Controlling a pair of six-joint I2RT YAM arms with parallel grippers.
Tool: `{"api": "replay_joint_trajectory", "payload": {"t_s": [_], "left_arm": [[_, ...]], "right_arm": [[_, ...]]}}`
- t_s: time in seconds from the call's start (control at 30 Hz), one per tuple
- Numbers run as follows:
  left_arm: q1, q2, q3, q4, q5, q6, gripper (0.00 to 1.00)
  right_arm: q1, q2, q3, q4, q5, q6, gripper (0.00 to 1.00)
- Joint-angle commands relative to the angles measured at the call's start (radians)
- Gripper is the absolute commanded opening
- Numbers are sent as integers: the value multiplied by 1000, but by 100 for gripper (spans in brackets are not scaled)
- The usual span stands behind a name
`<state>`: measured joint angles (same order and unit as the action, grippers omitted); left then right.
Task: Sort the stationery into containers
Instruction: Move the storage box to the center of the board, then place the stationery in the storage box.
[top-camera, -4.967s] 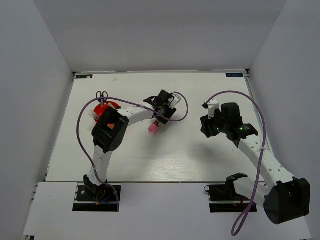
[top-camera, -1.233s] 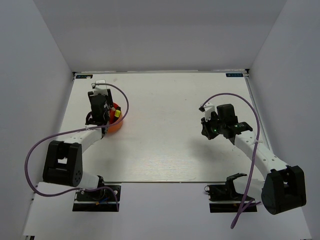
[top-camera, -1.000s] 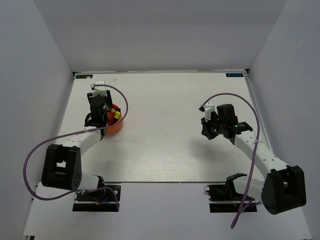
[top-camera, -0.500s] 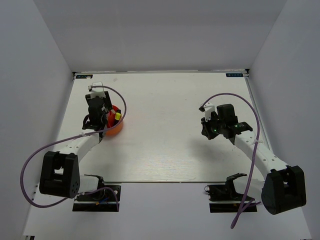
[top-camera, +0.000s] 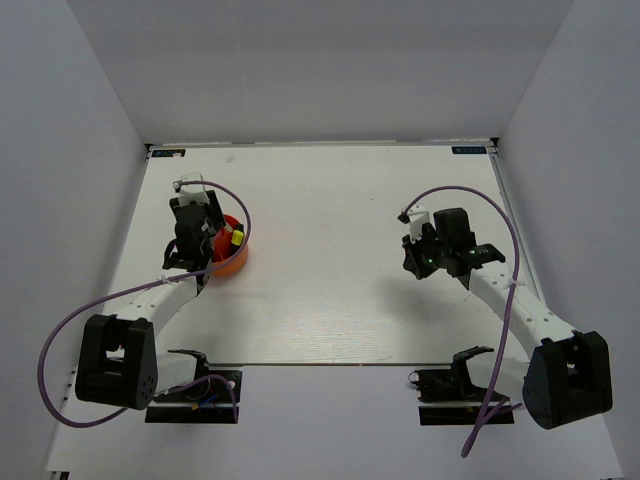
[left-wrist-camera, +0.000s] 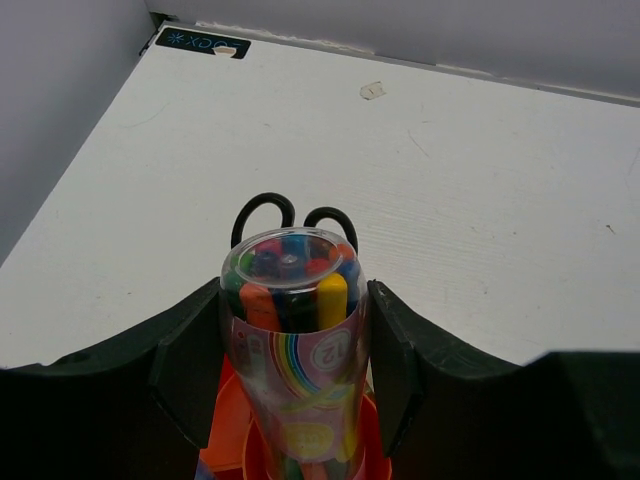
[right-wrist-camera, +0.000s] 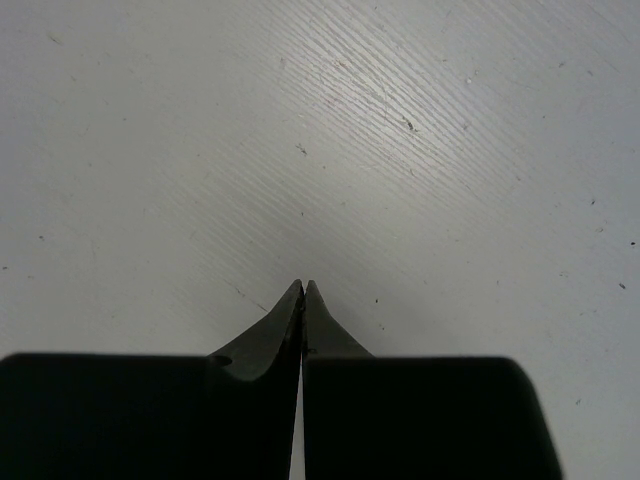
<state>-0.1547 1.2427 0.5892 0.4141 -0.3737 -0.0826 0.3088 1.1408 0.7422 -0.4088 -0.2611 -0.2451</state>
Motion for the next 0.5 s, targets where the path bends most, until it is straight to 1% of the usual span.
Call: {"api": "replay_joint_trajectory", "payload": {"t_s": [0.0,0.1,0.17,0.2,0.23,0.27,0.37,0.4,0.47], "left_arm": [[-5,-38,-25,5,27,-25,59],[-5,-49,-35,2,38,-28,62],[-5,-52,-40,-4,42,-31,66],[-5,-55,-39,-5,45,-32,66],[-5,-57,-42,-11,48,-34,69],[-5,-58,-42,-12,51,-36,69],[-6,-66,-45,-18,59,-42,75],[-6,-69,-46,-24,62,-43,75],[-6,-72,-49,-31,67,-42,78]], "right_arm": [[-4,-10,11,18,2,-11,0],[-2,-9,11,16,2,-13,0],[-5,-9,11,18,2,-13,0],[-4,-9,10,16,2,-13,0],[-1,-7,9,19,3,-14,0],[0,-9,13,18,5,-13,0],[0,-6,11,18,2,-13,0],[-4,-7,10,16,2,-13,0],[-2,-7,11,19,2,-11,0]]}}
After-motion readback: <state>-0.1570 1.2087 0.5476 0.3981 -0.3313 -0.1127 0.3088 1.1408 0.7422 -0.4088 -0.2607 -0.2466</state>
